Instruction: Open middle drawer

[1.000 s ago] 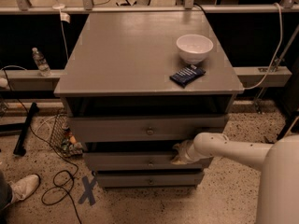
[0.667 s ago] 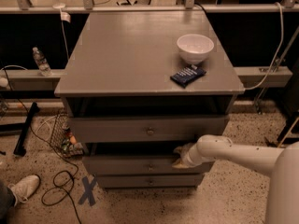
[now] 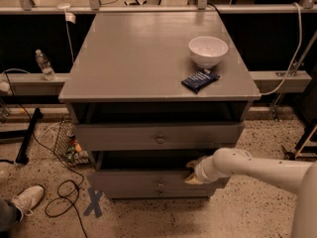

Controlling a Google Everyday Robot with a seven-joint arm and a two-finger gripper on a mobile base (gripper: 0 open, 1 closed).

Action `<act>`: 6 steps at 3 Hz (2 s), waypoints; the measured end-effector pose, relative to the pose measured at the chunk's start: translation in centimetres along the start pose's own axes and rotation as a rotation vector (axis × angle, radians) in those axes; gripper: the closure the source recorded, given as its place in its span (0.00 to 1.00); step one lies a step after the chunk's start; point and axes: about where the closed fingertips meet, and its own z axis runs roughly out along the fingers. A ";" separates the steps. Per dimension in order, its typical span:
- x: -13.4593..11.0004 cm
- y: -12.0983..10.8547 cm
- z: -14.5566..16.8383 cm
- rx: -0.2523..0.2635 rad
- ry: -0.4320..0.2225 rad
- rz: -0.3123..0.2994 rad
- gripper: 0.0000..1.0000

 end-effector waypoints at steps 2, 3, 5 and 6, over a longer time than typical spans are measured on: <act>0.9 2.7 -0.5 -0.047 -0.006 0.059 1.00; 0.7 2.7 -0.6 -0.048 -0.007 0.059 1.00; 0.9 4.3 -1.0 -0.087 -0.011 0.090 1.00; 1.2 5.3 -1.3 -0.092 0.005 0.095 1.00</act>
Offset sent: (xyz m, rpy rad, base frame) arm -0.1429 -0.0325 -0.0287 0.1368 0.3505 -0.1429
